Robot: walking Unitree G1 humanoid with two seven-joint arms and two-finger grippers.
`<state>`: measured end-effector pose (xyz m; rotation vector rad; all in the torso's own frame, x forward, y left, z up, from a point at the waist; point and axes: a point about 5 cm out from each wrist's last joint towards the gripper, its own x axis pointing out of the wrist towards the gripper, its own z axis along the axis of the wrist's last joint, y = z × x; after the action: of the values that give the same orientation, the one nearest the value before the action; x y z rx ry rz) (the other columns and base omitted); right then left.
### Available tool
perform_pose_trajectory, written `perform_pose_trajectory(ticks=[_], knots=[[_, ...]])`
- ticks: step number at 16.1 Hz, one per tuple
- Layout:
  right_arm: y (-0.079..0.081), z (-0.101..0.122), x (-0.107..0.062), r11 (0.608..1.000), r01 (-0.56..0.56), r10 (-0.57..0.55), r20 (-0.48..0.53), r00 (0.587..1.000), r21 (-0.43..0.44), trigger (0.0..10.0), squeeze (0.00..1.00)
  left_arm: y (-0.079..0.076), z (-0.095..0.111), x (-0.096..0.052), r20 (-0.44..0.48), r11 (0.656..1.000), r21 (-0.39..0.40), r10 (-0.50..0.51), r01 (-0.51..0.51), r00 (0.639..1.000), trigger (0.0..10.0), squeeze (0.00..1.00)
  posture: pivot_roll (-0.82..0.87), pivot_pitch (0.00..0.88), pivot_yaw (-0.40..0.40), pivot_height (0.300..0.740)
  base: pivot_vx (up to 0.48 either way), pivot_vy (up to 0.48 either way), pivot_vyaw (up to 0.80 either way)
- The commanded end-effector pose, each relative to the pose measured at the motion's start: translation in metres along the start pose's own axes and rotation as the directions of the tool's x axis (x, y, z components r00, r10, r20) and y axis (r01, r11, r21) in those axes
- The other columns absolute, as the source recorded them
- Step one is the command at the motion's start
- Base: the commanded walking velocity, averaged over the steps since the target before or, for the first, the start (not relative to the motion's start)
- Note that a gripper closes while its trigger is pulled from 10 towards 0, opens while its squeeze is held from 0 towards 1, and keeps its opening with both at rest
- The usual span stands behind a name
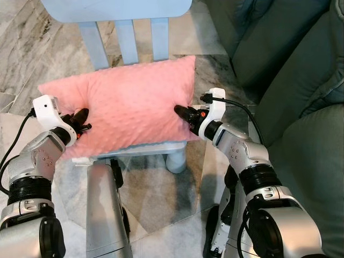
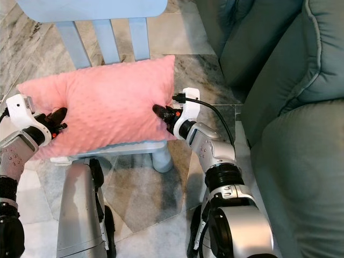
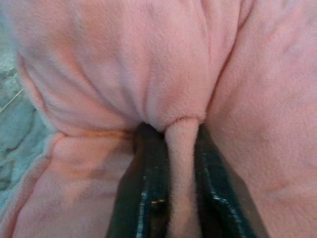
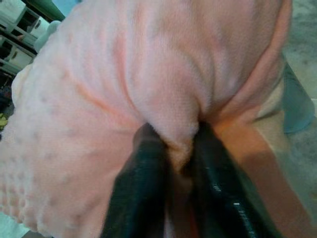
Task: Move the pillow to the sofa
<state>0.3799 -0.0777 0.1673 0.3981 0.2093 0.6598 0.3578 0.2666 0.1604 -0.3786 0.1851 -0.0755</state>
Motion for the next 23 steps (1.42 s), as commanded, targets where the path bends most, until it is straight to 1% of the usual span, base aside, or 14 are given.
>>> perform_pose_trajectory(ticks=[1, 2, 4, 6, 7, 9, 11, 14, 16, 18, 20, 21, 22, 23], knots=[[0.003, 0.002, 0.001, 1.000, -0.020, 0.020, 0.005, 1.000, 0.001, 0.0, 0.00, -0.001, -0.016, -0.001, -0.042, 1.000, 0.012, -0.002, 0.002, 0.999, 0.0, 0.00, -0.04, 0.366, -0.028, 0.412, 0.000, 0.000, 0.00], [0.003, 0.003, 0.000, 1.000, -0.024, 0.024, 0.008, 1.000, -0.001, 0.0, 0.00, -0.002, -0.016, -0.001, -0.036, 1.000, 0.017, 0.000, 0.001, 0.999, 0.0, 0.00, -0.04, 0.366, -0.028, 0.412, 0.000, 0.000, 0.00], [-0.001, 0.010, -0.005, 1.000, -0.021, 0.021, 0.022, 1.000, -0.023, 0.0, 0.00, -0.002, -0.014, -0.006, 0.000, 0.996, 0.090, -0.001, 0.001, 1.000, 0.0, 0.00, -0.05, 0.336, -0.020, 0.412, 0.000, 0.000, 0.00], [-0.007, 0.015, -0.014, 0.999, -0.005, 0.008, 0.049, 0.999, -0.053, 0.0, 0.00, -0.002, -0.016, -0.011, 0.045, 0.992, 0.123, 0.010, -0.016, 0.999, 0.0, 0.00, -0.05, 0.282, 0.000, 0.412, 0.000, 0.000, 0.00], [-0.010, 0.019, -0.019, 0.998, 0.000, 0.004, 0.074, 0.997, -0.056, 0.0, 0.00, -0.006, -0.019, -0.011, 0.066, 0.993, 0.116, 0.014, -0.022, 0.998, 0.0, 0.00, -0.05, 0.250, 0.008, 0.412, 0.000, 0.000, 0.00], [-0.019, 0.026, -0.034, 0.997, 0.031, -0.023, 0.114, 0.993, -0.075, 0.0, 0.00, -0.020, -0.029, -0.010, 0.098, 0.988, 0.155, 0.004, -0.019, 0.995, 0.0, 0.00, -0.06, 0.186, 0.028, 0.412, 0.000, 0.000, 0.00], [-0.023, 0.028, -0.049, 0.993, 0.064, -0.048, 0.146, 0.988, -0.103, 0.0, 0.00, -0.027, -0.045, -0.016, 0.111, 0.967, 0.251, 0.013, -0.041, 0.994, 0.0, 0.00, -0.08, 0.149, 0.045, 0.412, 0.000, 0.000, 0.00], [-0.021, 0.014, -0.069, 0.986, 0.137, -0.114, 0.217, 0.969, -0.094, 0.0, 0.00, -0.027, -0.067, -0.023, 0.088, 0.970, 0.240, 0.028, -0.049, 0.996, 0.0, 0.00, -0.09, 0.087, 0.061, 0.412, 0.000, 0.000, 0.00], [-0.019, 0.001, -0.077, 0.979, 0.184, -0.158, 0.245, 0.957, -0.090, 0.0, 0.00, -0.036, -0.070, -0.021, 0.099, 0.970, 0.238, 0.017, -0.041, 0.995, 0.0, 0.00, -0.09, 0.064, 0.066, 0.412, 0.000, 0.000, 0.00], [-0.014, -0.012, -0.084, 0.969, 0.222, -0.189, 0.263, 0.946, -0.106, 0.0, 0.00, -0.051, -0.072, -0.018, 0.100, 0.970, 0.241, -0.026, 0.002, 0.995, 0.0, 0.00, -0.10, 0.044, 0.070, 0.412, 0.000, 0.000, 0.00], [-0.001, -0.018, -0.093, 0.969, 0.228, -0.191, 0.292, 0.937, -0.098, 0.0, 0.00, -0.064, -0.076, -0.019, 0.095, 0.970, 0.241, -0.060, 0.035, 0.994, 0.0, 0.00, -0.13, 0.028, 0.076, 0.412, 0.000, 0.000, 0.00], [0.002, -0.018, -0.096, 0.967, 0.233, -0.191, 0.308, 0.932, -0.105, 1.2, 0.00, -0.067, -0.075, -0.020, 0.097, 0.970, 0.238, -0.069, 0.044, 0.993, 0.0, 0.00, -0.13, 0.028, 0.076, 0.412, 0.000, 0.000, 0.00], [0.005, -0.015, -0.101, 0.959, 0.258, -0.201, 0.358, 0.912, -0.119, 3.7, 0.00, -0.074, -0.075, -0.022, 0.102, 0.970, 0.238, -0.081, 0.054, 0.992, 0.4, 0.00, -0.13, 0.022, 0.074, 0.412, 0.000, 0.000, 0.00], [0.007, -0.012, -0.105, 0.951, 0.284, -0.216, 0.390, 0.895, -0.124, 9.4, 0.00, -0.079, -0.076, -0.023, 0.105, 0.967, 0.248, -0.085, 0.057, 0.991, 3.1, 0.00, -0.13, 0.020, 0.073, 0.412, 0.000, 0.000, 0.00]])
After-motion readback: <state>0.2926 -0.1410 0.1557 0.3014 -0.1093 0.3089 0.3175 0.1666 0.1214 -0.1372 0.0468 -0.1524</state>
